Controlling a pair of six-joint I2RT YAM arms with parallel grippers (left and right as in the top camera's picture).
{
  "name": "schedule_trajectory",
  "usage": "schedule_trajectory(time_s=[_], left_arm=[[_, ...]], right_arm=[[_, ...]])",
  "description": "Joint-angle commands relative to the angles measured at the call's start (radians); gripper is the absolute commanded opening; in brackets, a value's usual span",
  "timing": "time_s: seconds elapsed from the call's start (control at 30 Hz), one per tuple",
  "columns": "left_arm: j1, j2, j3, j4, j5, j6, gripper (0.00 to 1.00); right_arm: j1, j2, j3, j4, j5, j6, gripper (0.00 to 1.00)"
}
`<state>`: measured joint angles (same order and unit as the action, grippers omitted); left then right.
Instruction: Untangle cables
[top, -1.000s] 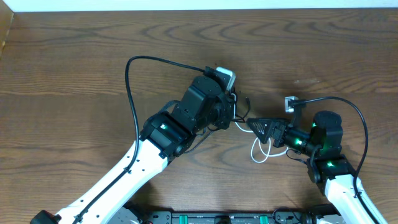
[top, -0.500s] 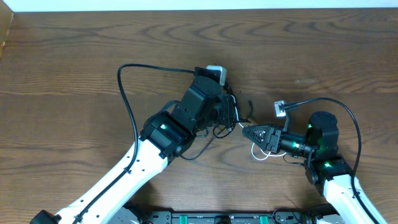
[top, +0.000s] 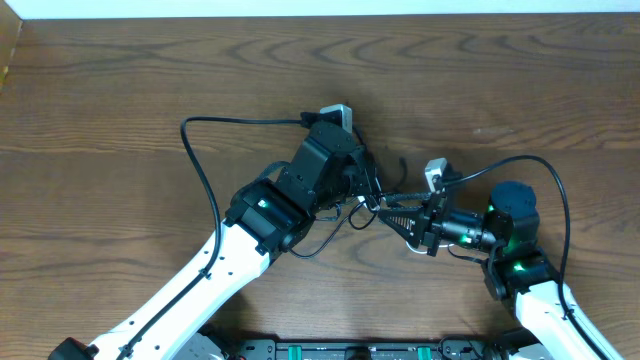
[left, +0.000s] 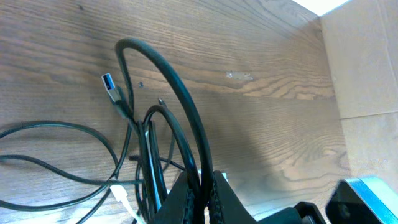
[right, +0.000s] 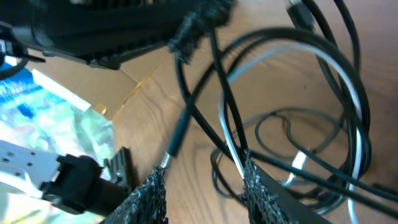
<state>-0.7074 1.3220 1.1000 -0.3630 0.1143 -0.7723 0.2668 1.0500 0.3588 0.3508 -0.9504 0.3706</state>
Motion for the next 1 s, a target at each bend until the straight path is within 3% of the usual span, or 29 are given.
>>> schedule_trajectory(time_s=[0.0,0.1,0.23,0.33,0.43,0.5,0.57,0.63,0.73,0.8,0.87,0.97], left_arm=[[0.005,-0.022,0.034,0.002,0.066,-0.054,0.08],[0.005,-0.022,0.034,0.002,0.133,-0.053,0.08],[0.005,-0.022,0.034,0.006,0.212,-0.054,0.08],[0.005,-0.022,0.034,0.010,0.254,-0.083,0.08],[0.005,-0.022,0.035,0.024,0.280,-0.106,0.07],[0.005,-0.023,0.034,0.064,0.348,-0.115,0.08],[0.005,-0.023,0.035,0.140,0.465,-0.132,0.07],[0.005,-0.023,0.035,0.193,0.532,-0.132,0.08],[0.014,-0.022,0.034,0.183,0.528,-0.088,0.08],[0.029,-0.022,0.034,0.126,0.473,0.072,0.08],[0.036,-0.021,0.034,-0.012,0.278,0.214,0.08],[0.036,-0.020,0.034,-0.193,-0.033,0.237,0.08]], right_arm=[[0.026,0.002,-0.002,-0.002,0.115,-0.080,0.34],[0.031,0.003,-0.002,-0.002,0.150,-0.099,0.26],[0.031,0.004,-0.002,-0.003,0.190,-0.100,0.29],[0.034,0.004,-0.002,-0.004,0.189,-0.099,0.34],[0.063,0.009,-0.002,-0.014,0.190,-0.101,0.48],[0.085,0.025,-0.002,-0.017,0.216,-0.118,0.49],[0.109,0.052,-0.002,-0.018,0.286,-0.117,0.34],[0.114,0.069,-0.002,-0.010,0.304,-0.117,0.02],[0.113,0.063,-0.002,-0.003,0.281,-0.089,0.01],[0.107,0.039,-0.002,0.006,0.218,-0.019,0.01],[0.075,-0.009,-0.002,0.008,0.099,0.061,0.01],[0.018,-0.065,-0.002,-0.010,0.030,0.161,0.01]])
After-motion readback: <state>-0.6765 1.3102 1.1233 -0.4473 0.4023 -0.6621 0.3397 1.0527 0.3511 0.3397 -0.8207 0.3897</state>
